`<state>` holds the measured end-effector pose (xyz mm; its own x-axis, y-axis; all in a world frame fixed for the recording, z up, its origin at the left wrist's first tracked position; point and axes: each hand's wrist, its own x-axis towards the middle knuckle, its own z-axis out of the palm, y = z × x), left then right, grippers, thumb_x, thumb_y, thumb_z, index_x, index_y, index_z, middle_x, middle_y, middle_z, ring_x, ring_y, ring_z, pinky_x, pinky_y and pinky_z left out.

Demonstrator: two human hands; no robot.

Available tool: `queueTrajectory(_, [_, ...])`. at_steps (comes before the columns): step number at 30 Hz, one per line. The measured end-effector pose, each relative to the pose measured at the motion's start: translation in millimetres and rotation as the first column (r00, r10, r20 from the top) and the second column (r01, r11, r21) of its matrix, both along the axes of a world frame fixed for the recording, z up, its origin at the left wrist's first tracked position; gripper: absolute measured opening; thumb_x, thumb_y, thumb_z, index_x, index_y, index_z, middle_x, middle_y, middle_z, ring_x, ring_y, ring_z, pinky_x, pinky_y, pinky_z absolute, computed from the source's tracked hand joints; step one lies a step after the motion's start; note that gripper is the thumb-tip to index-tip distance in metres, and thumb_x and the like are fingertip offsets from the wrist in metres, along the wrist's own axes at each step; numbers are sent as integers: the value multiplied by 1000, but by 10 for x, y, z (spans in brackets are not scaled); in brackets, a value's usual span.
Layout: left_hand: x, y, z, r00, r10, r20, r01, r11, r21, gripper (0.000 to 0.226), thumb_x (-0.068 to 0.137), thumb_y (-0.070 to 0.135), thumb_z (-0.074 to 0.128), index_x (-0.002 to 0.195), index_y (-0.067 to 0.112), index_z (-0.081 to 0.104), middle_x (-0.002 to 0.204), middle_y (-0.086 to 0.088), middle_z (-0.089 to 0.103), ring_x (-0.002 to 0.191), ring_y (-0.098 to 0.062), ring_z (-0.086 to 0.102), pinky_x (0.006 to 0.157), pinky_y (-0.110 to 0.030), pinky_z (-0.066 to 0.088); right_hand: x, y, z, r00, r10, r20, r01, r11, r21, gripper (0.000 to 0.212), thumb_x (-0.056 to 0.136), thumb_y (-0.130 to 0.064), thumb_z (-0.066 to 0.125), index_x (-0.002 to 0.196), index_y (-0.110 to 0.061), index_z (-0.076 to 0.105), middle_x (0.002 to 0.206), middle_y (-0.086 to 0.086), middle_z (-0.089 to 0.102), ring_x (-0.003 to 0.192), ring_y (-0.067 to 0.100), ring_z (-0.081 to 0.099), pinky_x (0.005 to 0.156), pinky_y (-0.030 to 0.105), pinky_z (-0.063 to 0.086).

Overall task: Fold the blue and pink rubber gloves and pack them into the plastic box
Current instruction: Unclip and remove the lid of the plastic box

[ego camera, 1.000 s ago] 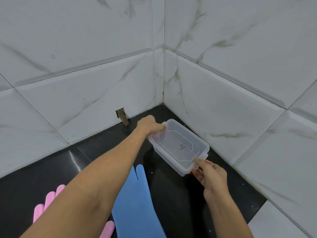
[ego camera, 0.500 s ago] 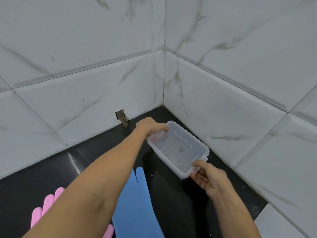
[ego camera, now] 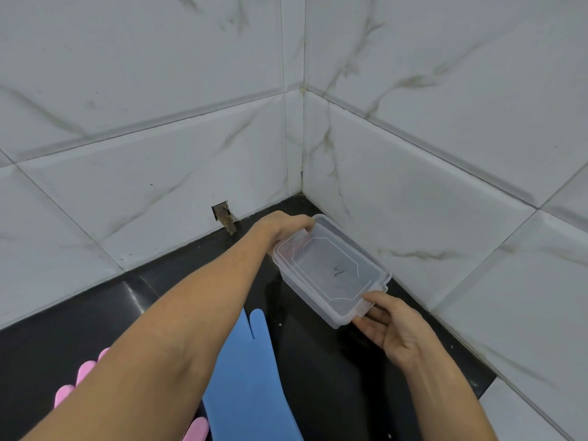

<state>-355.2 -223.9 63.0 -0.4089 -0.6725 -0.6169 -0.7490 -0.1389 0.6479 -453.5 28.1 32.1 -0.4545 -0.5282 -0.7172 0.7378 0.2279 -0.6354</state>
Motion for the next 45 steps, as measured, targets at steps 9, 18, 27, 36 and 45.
queueTrajectory(9, [81, 182, 370, 975, -203, -87, 156, 914, -375, 39, 91, 49, 69, 94, 11, 62, 93, -8, 60, 84, -23, 56, 74, -37, 40, -80, 149, 87, 964, 59, -259, -63, 998, -8, 25, 80, -26, 83, 96, -14, 68, 107, 12, 77, 98, 25, 72, 63, 35, 54])
queueTrajectory(18, [740, 602, 454, 872, -255, -419, 102, 929, -355, 25, 92, 20, 81, 112, 16, 66, 105, -14, 71, 91, -26, 71, 84, -38, 64, -144, 751, 372, 685, 37, -727, -316, 915, -251, 29, 69, -8, 81, 90, -5, 62, 82, 16, 74, 72, 21, 70, 65, 21, 60])
queueTrajectory(27, [1252, 1524, -372, 801, -302, -517, 37, 887, -461, 35, 88, 5, 83, 109, 30, 70, 108, -2, 79, 91, -18, 81, 83, -33, 65, 50, 1638, 207, 102, 164, -981, -421, 901, 106, 41, 70, -1, 89, 92, -28, 68, 87, -16, 74, 88, 4, 71, 84, 9, 50])
queueTrajectory(36, [1398, 1562, -894, 803, -590, 89, 361, 360, -860, 25, 99, 26, 70, 121, 18, 78, 105, 1, 80, 87, -13, 76, 75, -21, 58, -16, 1804, -519, -450, 252, -857, -325, 847, 420, 34, 65, 10, 84, 79, -18, 73, 95, -10, 72, 94, 15, 62, 77, 33, 54])
queueTrajectory(45, [1171, 1510, -1039, 654, -584, 480, 673, 160, -723, 51, 91, 1, 61, 133, 28, 68, 118, 2, 77, 101, -24, 76, 79, -41, 63, 34, 1773, -935, -462, 432, -775, -276, 760, 588, 37, 60, 4, 85, 77, -27, 74, 97, -11, 70, 94, 19, 62, 77, 29, 40])
